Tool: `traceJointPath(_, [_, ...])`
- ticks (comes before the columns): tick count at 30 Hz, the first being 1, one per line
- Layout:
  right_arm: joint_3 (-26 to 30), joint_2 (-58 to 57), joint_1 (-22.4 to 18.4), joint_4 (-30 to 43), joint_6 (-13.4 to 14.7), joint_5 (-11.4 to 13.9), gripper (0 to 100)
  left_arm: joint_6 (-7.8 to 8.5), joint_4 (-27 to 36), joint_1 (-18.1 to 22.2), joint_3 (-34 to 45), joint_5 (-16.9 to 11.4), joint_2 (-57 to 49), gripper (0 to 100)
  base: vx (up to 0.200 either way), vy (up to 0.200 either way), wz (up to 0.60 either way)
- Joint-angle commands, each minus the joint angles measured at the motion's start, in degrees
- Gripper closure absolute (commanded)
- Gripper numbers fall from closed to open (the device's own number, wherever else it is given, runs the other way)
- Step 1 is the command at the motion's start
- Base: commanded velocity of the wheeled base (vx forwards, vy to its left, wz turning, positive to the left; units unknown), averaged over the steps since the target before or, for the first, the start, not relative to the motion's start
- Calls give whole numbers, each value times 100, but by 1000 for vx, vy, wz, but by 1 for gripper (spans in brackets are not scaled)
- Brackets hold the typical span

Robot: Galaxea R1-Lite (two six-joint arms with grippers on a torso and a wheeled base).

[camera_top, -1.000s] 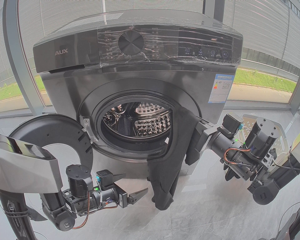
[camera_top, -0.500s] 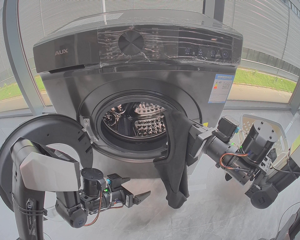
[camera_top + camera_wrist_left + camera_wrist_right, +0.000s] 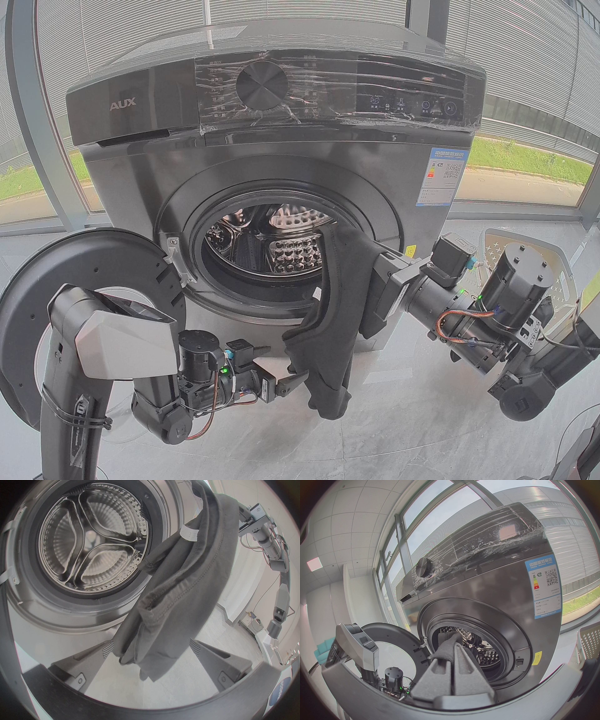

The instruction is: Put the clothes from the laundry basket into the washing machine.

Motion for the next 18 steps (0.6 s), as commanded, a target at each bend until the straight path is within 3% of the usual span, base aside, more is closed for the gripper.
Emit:
traceJointPath(1, [0,1,49,-2,3,1,100,29,-8,33,-518,10,388,0,0,0,0])
traceJointPath(6, [9,1,76,-2,12,1,100,3,1,7,-975,-52,608,0,0,0,0])
traceJointPath(7, [9,10,93,-10,12,1,100,11,-8,-11,-1080,-52,661,100,0,0,0])
traceJointPath(10, [26,10,128,-10,56,-8,100,11,1,-37,-1274,-69,766,100,0,0,0])
traceJointPath(14, [9,19,155,-28,65,-254,100,3,-8,-55,-1362,-87,784,100,0,0,0])
traceJointPath(18, [17,19,155,-37,100,-280,100,3,-8,-55,-1353,-104,740,100,0,0,0])
